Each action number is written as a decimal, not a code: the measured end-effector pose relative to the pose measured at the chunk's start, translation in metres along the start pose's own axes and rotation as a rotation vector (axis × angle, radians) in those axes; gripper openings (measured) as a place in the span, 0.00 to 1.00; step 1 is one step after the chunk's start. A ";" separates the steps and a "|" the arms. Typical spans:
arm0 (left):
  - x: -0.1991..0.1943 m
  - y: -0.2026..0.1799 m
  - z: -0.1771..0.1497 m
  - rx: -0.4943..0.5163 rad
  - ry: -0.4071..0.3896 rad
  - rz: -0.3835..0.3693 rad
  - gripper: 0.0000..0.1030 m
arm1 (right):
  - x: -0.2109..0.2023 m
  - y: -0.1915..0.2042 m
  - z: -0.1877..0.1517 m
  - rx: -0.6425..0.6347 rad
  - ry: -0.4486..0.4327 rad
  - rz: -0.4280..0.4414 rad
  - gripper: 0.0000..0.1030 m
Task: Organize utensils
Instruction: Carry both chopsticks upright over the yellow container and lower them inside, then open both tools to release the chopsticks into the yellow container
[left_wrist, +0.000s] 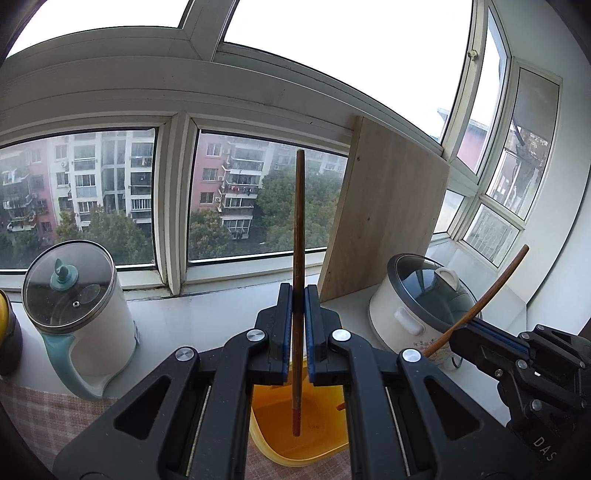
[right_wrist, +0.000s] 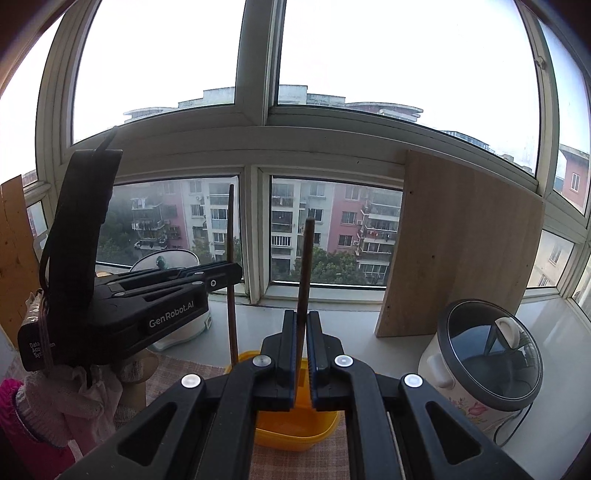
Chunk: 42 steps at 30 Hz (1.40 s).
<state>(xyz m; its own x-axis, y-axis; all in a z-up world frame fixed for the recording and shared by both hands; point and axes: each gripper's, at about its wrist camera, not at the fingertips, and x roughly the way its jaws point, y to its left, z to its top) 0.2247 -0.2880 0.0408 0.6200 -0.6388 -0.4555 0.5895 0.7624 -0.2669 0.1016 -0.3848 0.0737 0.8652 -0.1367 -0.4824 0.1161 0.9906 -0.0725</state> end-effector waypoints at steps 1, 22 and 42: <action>0.003 0.001 -0.001 0.001 0.004 0.002 0.04 | 0.004 -0.001 -0.002 0.003 0.006 0.000 0.02; 0.032 0.006 -0.034 0.017 0.096 -0.006 0.04 | 0.062 -0.032 -0.043 0.077 0.138 -0.009 0.02; 0.001 0.010 -0.056 0.063 0.121 0.048 0.22 | 0.036 -0.029 -0.057 0.074 0.126 -0.049 0.42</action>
<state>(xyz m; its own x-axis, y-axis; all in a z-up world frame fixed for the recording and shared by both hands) 0.2022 -0.2751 -0.0103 0.5835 -0.5817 -0.5667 0.5944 0.7814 -0.1901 0.1011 -0.4193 0.0085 0.7901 -0.1802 -0.5859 0.1964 0.9798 -0.0365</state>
